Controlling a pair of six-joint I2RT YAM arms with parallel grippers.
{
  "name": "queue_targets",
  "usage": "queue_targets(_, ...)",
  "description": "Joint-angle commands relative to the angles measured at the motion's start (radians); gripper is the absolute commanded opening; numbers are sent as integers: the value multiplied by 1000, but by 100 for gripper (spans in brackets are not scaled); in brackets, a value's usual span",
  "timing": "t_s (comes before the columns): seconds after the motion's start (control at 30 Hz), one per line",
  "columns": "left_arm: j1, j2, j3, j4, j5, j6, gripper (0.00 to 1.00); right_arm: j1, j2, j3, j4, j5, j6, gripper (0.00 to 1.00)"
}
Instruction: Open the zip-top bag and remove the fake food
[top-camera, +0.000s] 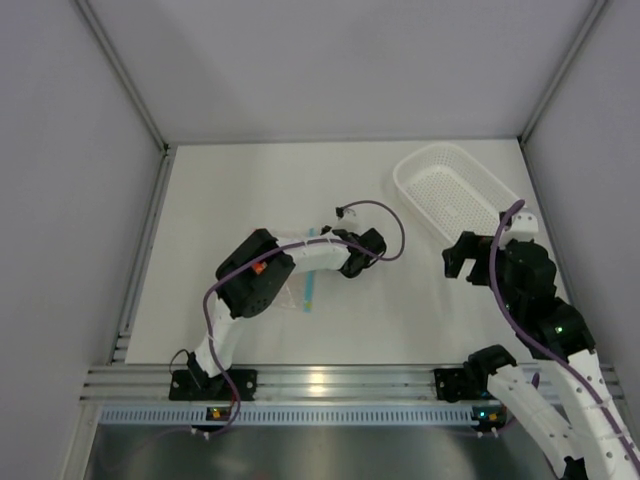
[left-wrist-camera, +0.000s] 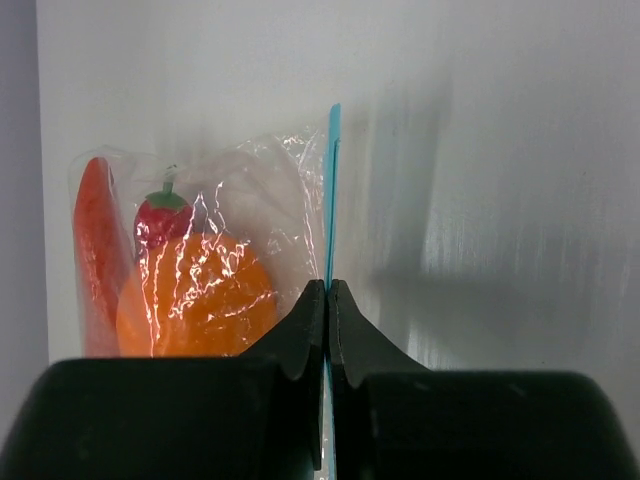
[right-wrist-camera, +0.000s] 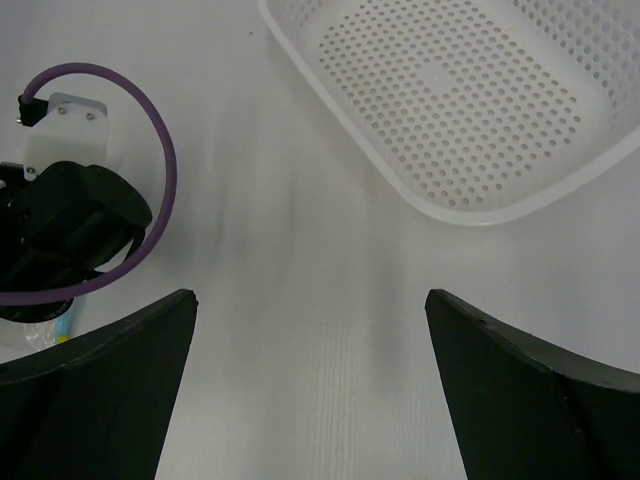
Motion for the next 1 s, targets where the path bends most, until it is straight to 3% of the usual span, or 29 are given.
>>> queue_targets(0.0,3,-81,21,-2,-3,-37,0,13,14,-9,70,-28,19,99)
queue_targets(0.1,9,-154,20,-2,1,-56,0,11,28,-25,99,-61,22,100)
queue_targets(0.23,20,-259,24,-2,34,-82,0,11,61,-49,167,-217,19,99)
queue_targets(0.47,32,-405,57,-3,16,-206,0,16,153,-104,403,-497,43,99)
queue_targets(0.6,34,-491,83,-3,45,-318,0,84,258,-78,539,-607,43,99)
queue_targets(0.8,52,-566,60,-2,128,-545,0,322,431,29,520,-444,-56,96)
queue_targets(0.97,75,-621,-50,0,185,-747,0,413,467,-20,606,-322,-119,93)
